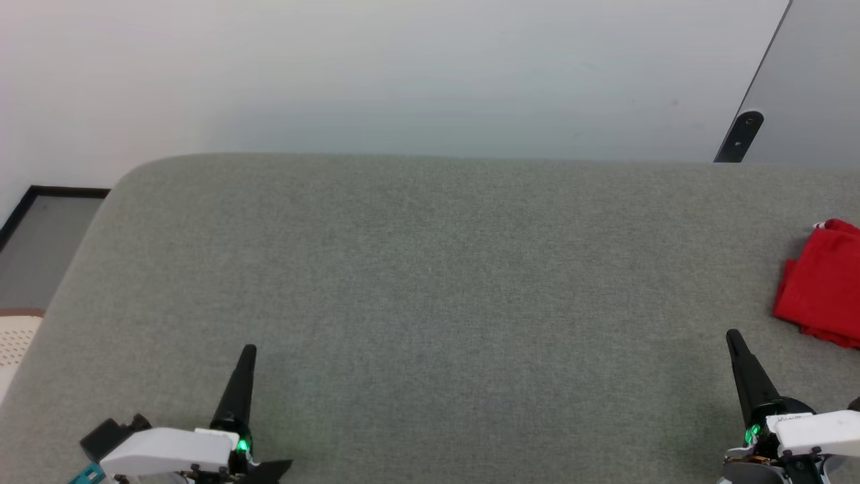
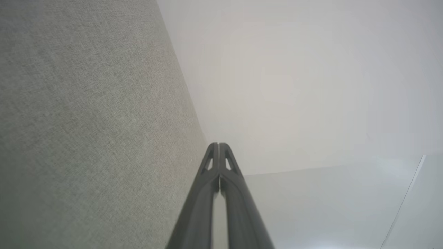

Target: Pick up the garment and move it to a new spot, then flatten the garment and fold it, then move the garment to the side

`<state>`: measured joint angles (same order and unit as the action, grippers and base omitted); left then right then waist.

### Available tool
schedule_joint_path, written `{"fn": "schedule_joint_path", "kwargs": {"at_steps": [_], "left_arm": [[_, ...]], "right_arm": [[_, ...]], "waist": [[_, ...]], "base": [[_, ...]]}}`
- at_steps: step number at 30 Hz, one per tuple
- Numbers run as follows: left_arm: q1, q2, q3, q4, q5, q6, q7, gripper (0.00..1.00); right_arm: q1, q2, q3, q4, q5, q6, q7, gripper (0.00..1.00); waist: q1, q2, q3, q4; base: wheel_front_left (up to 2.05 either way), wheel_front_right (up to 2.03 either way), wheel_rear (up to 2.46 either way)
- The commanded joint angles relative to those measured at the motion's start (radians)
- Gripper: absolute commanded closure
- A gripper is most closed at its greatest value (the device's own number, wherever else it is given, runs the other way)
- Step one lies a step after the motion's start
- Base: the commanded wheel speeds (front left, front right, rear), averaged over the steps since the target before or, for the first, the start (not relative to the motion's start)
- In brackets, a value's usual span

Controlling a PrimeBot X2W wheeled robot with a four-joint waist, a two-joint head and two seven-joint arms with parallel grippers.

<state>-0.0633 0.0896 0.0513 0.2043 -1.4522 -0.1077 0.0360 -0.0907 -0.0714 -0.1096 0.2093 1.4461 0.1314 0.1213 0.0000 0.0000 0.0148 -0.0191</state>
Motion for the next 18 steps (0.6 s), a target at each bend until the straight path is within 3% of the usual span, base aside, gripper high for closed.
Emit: {"fn": "schedule_joint_path", "kwargs": {"at_steps": [1,18], "left_arm": [[-0.016,-0.002,0.006,0.002,-0.022,-0.01,0.008,1.0],[-0.038,-0.012,0.024,0.03,-0.139,-0.021,0.04,1.0]], "right_arm": [[-0.015,0.003,-0.002,0.002,0.022,-0.001,-0.005,1.0],[-0.02,0.017,-0.004,0.027,0.125,-0.001,-0.008,1.0]], "waist": [[0.0,0.0,-0.001,0.001],[0.0,0.0,-0.008,0.013]], "base": [[0.0,0.0,0.0],[0.0,0.0,0.0]]}}
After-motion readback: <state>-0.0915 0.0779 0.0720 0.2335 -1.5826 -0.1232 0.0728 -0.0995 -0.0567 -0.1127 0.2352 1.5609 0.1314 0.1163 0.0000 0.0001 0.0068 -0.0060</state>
